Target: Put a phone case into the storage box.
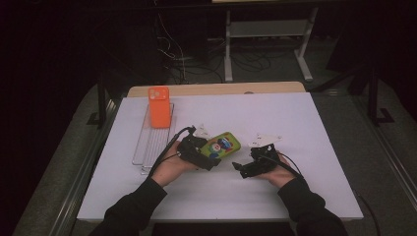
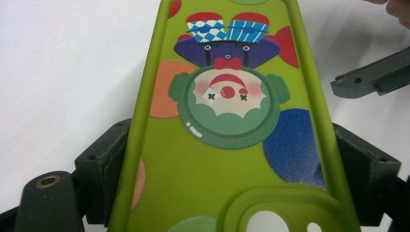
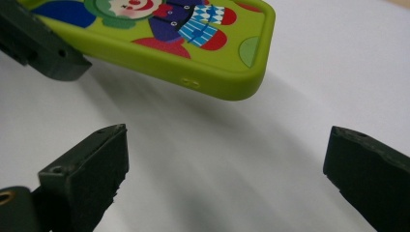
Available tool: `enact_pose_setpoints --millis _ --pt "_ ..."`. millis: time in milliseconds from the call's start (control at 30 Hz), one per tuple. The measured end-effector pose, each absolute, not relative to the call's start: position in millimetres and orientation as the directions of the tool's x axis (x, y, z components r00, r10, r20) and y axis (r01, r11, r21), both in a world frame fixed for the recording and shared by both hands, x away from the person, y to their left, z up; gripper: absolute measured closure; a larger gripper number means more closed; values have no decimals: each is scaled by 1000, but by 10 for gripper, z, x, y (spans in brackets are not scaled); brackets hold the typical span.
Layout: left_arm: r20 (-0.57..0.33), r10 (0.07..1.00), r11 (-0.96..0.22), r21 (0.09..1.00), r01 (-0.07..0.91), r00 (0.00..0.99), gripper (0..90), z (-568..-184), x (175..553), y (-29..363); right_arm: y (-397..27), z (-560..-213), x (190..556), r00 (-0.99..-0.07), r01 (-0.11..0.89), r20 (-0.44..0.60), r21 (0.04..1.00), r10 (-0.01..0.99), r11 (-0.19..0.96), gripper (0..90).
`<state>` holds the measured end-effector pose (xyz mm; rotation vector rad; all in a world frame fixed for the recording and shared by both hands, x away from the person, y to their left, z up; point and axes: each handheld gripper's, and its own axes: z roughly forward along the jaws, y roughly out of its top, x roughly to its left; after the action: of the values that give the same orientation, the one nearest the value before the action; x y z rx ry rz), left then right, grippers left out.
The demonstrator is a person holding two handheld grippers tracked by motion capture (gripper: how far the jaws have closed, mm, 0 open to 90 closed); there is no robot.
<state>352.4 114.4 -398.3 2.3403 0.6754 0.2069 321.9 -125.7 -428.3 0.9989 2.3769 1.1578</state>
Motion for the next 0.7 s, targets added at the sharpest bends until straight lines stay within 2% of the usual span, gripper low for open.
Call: enact_pose_setpoints --millis 333,567,700 --pt "-28 515 -636 657 405 857 151 -3986 3523 1143 -1195 -4263 3139 -719 313 -193 768 667 559 16" --pt "-30 514 -634 660 403 857 151 -3990 3524 1140 -1162 -4247 3087 -690 188 -377 732 618 655 16" --pt "-23 505 -646 652 396 863 151 -3982 3525 1144 -1134 -4256 3054 -680 145 -432 713 593 686 16"
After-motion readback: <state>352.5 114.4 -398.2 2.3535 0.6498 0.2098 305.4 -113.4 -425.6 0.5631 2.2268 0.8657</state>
